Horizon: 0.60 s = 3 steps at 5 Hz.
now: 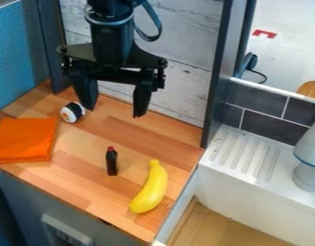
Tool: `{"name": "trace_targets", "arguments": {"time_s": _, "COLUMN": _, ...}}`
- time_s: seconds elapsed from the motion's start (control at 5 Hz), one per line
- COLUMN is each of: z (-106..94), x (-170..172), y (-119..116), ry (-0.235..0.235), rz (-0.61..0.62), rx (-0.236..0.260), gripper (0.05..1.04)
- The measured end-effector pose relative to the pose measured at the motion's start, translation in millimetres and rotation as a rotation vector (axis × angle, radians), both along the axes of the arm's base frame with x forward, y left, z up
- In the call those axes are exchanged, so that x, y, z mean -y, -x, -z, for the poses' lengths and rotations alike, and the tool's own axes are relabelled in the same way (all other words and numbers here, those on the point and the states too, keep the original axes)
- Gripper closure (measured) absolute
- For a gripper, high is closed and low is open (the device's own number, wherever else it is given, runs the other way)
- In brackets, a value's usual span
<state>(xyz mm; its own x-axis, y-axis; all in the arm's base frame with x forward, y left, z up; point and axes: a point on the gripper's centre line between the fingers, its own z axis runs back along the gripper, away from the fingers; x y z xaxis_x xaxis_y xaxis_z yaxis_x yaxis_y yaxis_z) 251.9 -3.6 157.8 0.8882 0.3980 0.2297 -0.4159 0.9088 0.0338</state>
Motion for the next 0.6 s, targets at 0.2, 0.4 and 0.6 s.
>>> {"name": "trace_targets", "arguments": {"time_s": 0.2, "z": 7.8, "x": 0, "y": 0, "ry": 0.008, "rz": 0.003, "rx": -0.016, "gripper": 0.083}}
{"name": "trace_targets", "arguments": {"time_s": 0.4, "z": 31.7, "x": -49, "y": -13, "ry": 0.049, "rz": -0.066, "rx": 0.051, "gripper": 0.083}}
{"name": "trace_targets", "arguments": {"time_s": 0.6, "z": 51.2, "x": -92, "y": -25, "ry": 0.056, "rz": -0.114, "rx": 0.011, "gripper": 0.083}}
